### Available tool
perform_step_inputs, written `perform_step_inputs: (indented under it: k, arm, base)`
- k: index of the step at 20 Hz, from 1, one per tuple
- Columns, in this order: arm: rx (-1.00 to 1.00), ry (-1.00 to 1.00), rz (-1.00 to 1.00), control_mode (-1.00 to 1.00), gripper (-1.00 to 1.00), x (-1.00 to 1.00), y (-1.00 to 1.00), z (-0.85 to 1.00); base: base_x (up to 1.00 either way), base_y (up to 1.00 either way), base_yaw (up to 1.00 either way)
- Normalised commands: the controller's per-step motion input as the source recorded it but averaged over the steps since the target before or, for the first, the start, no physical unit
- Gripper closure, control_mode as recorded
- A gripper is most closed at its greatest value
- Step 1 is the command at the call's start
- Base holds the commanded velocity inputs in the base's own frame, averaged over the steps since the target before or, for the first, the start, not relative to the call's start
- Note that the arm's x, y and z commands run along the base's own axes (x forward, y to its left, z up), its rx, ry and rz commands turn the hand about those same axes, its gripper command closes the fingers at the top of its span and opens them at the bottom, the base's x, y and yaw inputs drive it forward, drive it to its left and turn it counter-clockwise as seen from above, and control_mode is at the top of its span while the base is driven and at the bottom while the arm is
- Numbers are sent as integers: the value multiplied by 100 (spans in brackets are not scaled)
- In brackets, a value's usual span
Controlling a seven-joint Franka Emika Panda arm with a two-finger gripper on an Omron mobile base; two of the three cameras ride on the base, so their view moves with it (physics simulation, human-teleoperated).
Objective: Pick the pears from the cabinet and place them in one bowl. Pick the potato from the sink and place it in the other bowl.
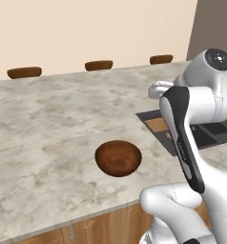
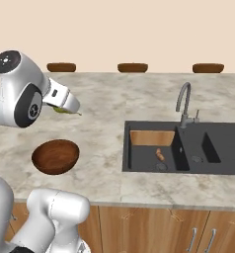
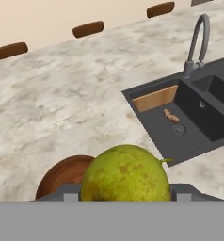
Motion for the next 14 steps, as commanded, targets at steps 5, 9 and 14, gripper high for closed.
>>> perform_step_inputs:
  k: [5,9,14]
  arm:
    - [3,19,5,-100,100,43,27,-54]
    - [0,22,10,-100,100,77,37,-67]
    - [-10,13,4,-100,100,45,55,-96]
  base:
    - [0,0,0]
    - [0,0,0]
    - [0,0,0]
